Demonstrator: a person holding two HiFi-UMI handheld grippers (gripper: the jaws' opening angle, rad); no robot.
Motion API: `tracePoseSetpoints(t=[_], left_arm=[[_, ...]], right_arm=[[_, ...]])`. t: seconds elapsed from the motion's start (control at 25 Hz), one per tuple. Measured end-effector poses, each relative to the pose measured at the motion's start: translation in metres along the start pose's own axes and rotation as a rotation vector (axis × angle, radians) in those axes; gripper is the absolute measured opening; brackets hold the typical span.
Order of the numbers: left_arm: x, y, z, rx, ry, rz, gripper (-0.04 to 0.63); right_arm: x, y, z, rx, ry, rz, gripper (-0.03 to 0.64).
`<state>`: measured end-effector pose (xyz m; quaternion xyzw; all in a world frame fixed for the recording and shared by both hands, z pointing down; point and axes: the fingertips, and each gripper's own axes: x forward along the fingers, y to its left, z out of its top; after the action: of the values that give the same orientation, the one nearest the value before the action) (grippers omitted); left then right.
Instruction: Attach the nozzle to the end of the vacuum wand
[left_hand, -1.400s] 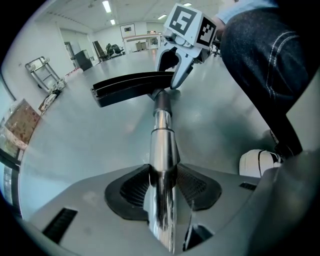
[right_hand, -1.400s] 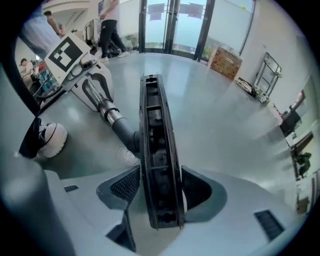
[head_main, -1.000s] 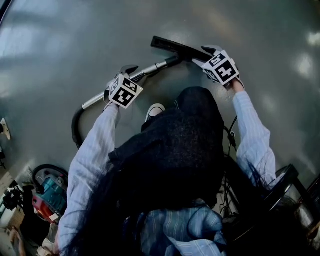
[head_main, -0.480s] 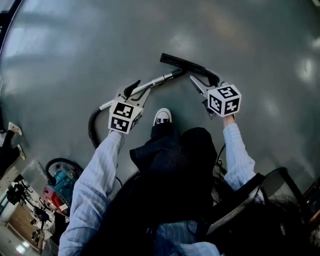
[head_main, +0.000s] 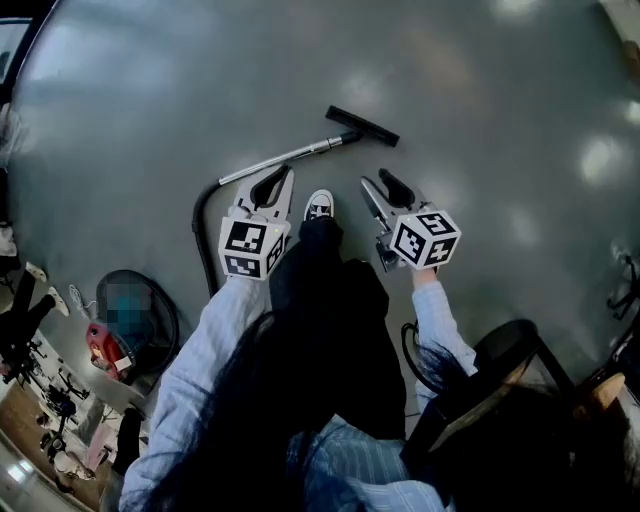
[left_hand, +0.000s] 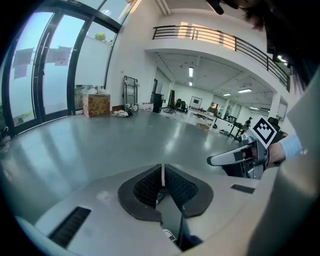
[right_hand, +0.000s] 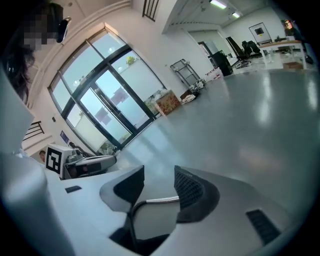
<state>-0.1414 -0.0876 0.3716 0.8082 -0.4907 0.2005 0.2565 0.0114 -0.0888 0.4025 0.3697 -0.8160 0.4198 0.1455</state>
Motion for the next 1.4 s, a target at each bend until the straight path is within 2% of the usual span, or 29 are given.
tracePoseSetpoints(t=[0.12, 0.2, 0.36, 0.56, 0.84, 0.96, 1.12, 1.24, 1.4], left_arm=[[-0.068, -0.034, 0.047, -0.002, -0.011, -0.008, 0.02], [-0.111, -0.057, 0.075, -0.017, -0.028, -0.004, 0.02], [-0.181, -0.101, 0.121, -0.041, -0.081, 0.007, 0.02], [-0.257, -0.163, 0.161, -0.06, -0.161, 0.019, 0.02], [-0.34, -0.222, 0.16, -0.078, -0.198, 0.011, 0.02], [-0.365, -0.232, 0.157, -0.139, -0.226, -0.011, 0.02], [-0.398, -0.224, 0.148, -0.226, -0.255, -0.014, 0.018], [-0.429, -0.213, 0.14, -0.22, -0.27, -0.021, 0.018], [-0.474, -0.215, 0.126, -0.151, -0.273, -0.049, 0.018]], right_arm=[[-0.059, 0.062, 0.036, -0.001, -0.02, -0.003, 0.139], [-0.098, 0.099, 0.059, -0.005, -0.032, -0.005, 0.119], [-0.172, 0.16, 0.093, -0.029, -0.055, -0.004, 0.104], [-0.259, 0.218, 0.105, -0.004, -0.066, 0.003, 0.098], [-0.327, 0.284, 0.082, 0.019, -0.111, 0.043, 0.095], [-0.34, 0.303, 0.069, 0.032, -0.125, 0.053, 0.095], [-0.343, 0.332, 0.056, 0.023, -0.132, 0.06, 0.094], [-0.339, 0.365, 0.046, 0.001, -0.148, 0.06, 0.091], [-0.345, 0.408, 0.026, -0.038, -0.17, 0.042, 0.087]])
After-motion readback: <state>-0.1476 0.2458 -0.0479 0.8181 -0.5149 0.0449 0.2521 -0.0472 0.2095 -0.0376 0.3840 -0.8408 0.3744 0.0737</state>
